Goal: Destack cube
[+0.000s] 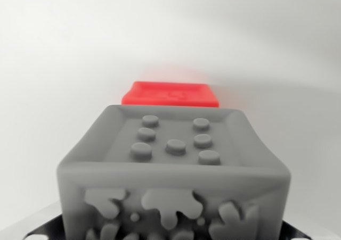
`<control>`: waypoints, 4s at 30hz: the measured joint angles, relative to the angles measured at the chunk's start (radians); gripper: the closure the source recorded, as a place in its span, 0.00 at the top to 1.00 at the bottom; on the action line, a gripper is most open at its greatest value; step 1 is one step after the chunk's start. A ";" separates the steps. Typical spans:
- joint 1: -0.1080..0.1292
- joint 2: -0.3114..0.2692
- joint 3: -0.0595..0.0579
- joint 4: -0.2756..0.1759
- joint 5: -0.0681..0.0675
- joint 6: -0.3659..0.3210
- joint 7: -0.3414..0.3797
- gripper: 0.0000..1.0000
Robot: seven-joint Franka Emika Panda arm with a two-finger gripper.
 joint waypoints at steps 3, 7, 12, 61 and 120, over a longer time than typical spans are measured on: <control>0.000 -0.013 0.000 -0.001 0.000 -0.013 0.000 0.00; 0.000 -0.031 0.000 -0.002 0.000 -0.028 0.000 0.00; 0.000 -0.057 -0.001 -0.002 0.000 -0.053 0.000 0.00; 0.079 -0.191 -0.010 -0.123 -0.002 -0.072 0.282 0.00; 0.245 -0.238 -0.010 -0.331 -0.001 0.089 0.885 0.00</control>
